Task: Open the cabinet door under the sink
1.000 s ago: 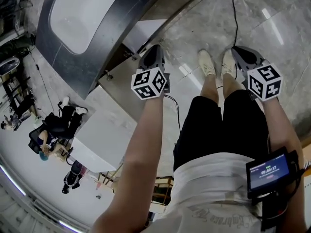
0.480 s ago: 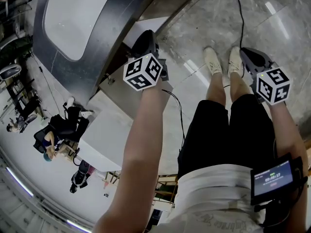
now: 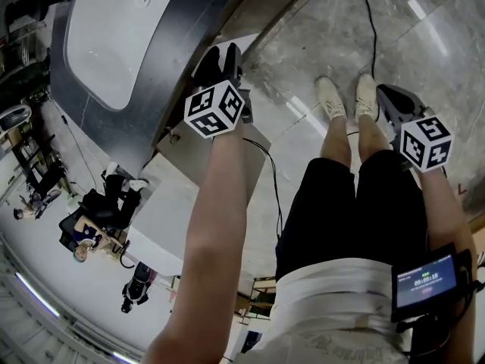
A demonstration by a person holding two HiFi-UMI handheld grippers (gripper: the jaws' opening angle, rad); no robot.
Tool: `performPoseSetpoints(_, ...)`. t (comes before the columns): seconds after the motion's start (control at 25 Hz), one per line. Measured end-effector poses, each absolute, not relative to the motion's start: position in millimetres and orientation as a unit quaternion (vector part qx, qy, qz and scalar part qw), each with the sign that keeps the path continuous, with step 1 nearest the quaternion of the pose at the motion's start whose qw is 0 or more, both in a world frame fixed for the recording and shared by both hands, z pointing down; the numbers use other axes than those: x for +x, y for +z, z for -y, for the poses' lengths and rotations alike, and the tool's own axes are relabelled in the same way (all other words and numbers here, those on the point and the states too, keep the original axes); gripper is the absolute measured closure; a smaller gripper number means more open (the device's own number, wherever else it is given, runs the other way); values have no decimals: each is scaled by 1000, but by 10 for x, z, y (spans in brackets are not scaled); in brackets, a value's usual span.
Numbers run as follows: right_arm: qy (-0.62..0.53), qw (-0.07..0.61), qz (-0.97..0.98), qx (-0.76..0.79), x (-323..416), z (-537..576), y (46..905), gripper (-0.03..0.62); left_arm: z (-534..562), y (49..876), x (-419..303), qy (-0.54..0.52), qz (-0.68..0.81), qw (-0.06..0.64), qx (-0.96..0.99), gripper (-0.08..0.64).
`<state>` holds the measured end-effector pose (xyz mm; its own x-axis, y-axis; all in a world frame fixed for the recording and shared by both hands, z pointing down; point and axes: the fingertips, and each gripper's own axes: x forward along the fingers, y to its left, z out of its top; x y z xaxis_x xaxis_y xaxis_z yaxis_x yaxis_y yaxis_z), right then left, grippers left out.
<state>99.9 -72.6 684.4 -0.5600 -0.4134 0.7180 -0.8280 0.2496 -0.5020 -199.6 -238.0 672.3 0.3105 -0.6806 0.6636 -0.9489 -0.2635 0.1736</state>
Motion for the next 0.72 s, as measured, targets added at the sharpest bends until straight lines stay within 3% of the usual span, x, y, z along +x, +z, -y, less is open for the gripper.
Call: performPoseSetpoints(0.72, 468, 215, 736, 439, 902, 752, 6800, 566, 2689, 6831, -1805, 238, 522, 263, 776, 411)
